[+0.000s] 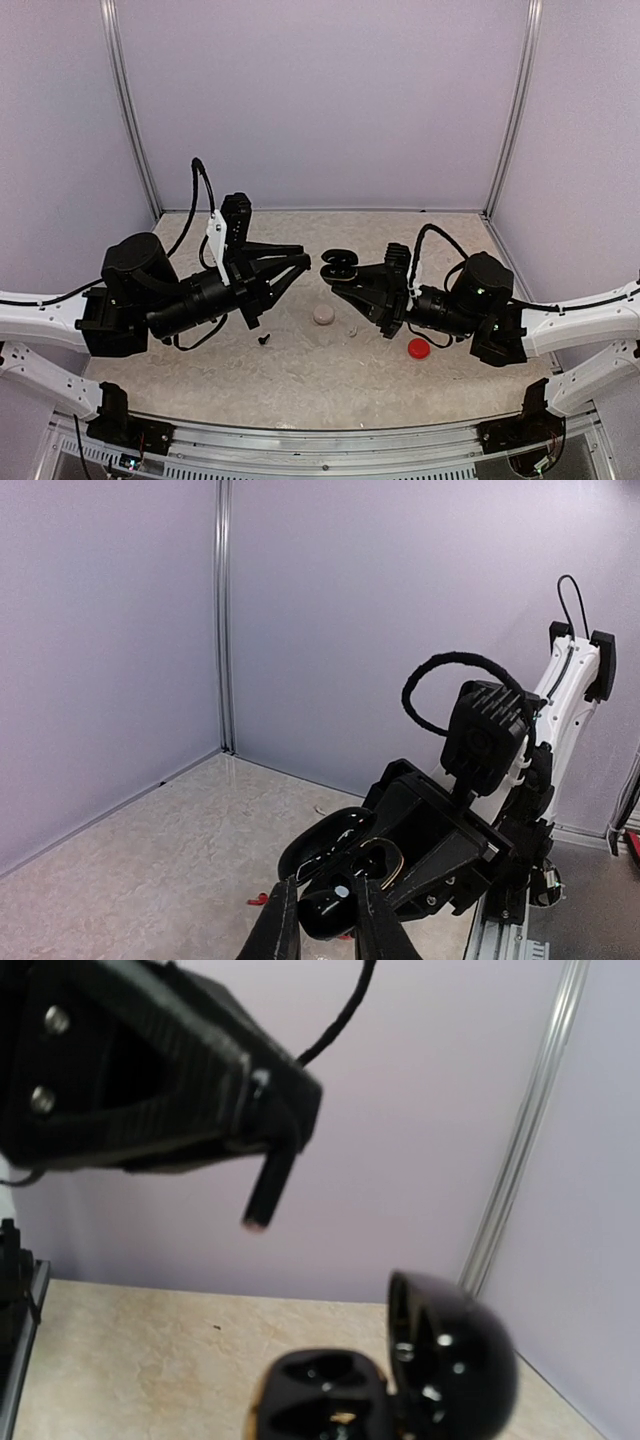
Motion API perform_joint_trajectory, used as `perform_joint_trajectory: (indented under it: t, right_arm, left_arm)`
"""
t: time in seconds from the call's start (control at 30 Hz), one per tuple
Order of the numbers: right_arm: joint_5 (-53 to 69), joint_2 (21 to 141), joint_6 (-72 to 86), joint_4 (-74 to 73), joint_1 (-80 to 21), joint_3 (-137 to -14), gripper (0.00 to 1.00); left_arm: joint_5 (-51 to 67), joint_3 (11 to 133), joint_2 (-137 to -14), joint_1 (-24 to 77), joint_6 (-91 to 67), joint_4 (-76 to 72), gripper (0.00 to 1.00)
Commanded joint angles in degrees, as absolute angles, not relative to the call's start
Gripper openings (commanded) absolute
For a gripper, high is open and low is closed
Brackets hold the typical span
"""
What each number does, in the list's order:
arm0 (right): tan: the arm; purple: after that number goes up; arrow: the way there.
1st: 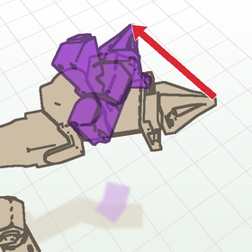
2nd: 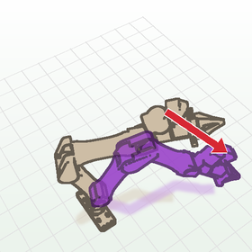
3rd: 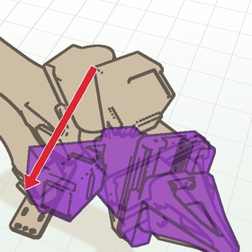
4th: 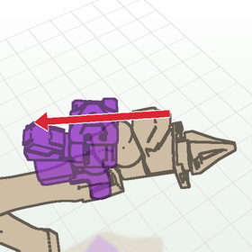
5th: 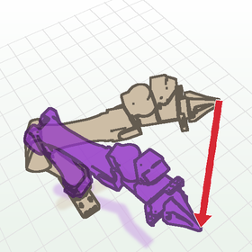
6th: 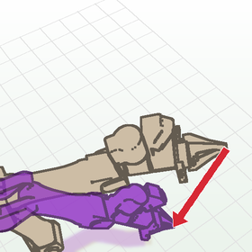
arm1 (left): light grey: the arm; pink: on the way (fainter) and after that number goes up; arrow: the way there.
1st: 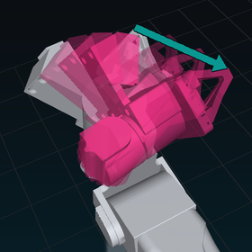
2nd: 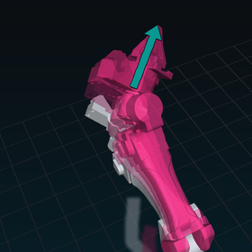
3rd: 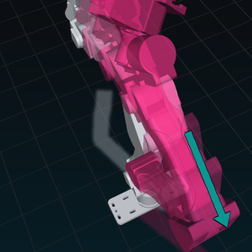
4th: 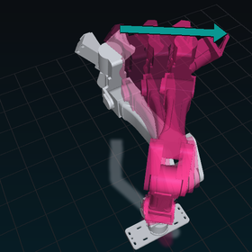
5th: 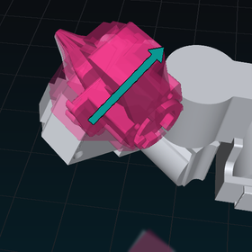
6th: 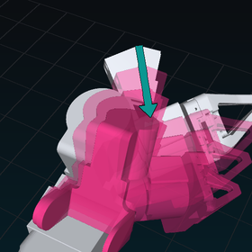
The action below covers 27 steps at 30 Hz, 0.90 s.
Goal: Insert the wireless bluetooth earbuds into the charging case
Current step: Insert the left earbud into the left side groove of the charging case.
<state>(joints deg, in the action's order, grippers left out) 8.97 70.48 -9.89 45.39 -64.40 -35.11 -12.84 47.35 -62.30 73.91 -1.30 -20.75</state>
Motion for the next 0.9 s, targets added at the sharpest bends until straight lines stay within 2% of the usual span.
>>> perform_joint_trajectory:
  t: [0.0,0.87]
  right_arm:
    - [9.41,70.97,-7.05,47.92,-65.10,-37.38,0.00]
    - [11.75,73.13,1.55,47.79,-65.11,-38.58,0.00]
  left_arm:
    - [-11.73,49.34,-63.68,74.44,2.78,-20.84,0.09]
    - [-13.34,50.96,-66.20,74.53,6.75,-21.89,0.10]
